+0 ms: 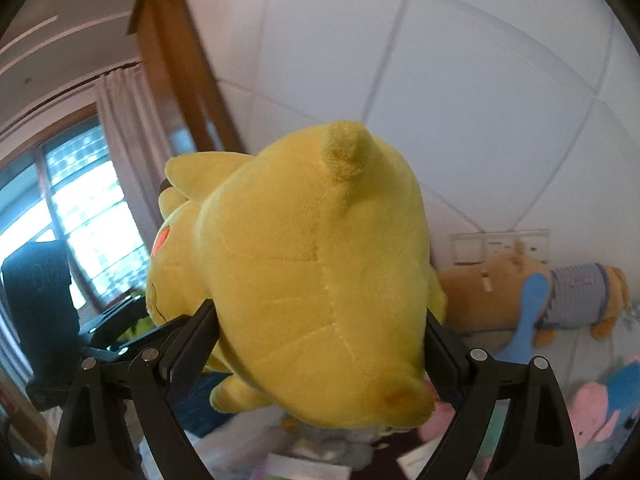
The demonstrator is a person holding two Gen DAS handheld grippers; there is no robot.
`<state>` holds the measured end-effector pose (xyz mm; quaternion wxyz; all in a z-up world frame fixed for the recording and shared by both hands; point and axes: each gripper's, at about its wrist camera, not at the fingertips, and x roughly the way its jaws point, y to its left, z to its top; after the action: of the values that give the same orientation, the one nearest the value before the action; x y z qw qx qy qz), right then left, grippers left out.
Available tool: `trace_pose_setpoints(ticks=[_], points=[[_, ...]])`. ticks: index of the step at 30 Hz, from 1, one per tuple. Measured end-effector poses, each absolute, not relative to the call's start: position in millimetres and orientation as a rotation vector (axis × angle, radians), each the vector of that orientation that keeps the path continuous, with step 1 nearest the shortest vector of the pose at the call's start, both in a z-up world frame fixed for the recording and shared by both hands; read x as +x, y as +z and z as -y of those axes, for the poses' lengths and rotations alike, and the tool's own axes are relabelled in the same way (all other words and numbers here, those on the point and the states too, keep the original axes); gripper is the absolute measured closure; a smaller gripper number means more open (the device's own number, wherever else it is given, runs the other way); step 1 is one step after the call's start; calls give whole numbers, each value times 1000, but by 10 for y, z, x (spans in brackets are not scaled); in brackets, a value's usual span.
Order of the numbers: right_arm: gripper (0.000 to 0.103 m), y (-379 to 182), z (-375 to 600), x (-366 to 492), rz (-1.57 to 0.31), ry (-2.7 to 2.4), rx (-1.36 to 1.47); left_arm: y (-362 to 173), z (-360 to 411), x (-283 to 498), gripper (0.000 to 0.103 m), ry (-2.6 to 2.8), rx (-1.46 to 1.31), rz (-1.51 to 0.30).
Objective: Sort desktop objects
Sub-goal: 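Lift the Pikachu plush with both tools and carry it over the crate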
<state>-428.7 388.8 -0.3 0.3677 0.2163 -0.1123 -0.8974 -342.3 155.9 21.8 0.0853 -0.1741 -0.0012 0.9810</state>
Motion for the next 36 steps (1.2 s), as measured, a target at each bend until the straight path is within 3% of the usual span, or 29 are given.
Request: trace_pose_setpoints(ticks=[17,28,36], points=[[10,470,-2044,-3434,216,-2193,427,707,223,-2417,6,3091,-417,-16],[10,643,-774,-3549,135,-2133,418,679,1282,-2514,6,3174,-398,24],[14,710,243,-3827,142,-2191,419,808,2237,-3073,7,3103,-427,-36]])
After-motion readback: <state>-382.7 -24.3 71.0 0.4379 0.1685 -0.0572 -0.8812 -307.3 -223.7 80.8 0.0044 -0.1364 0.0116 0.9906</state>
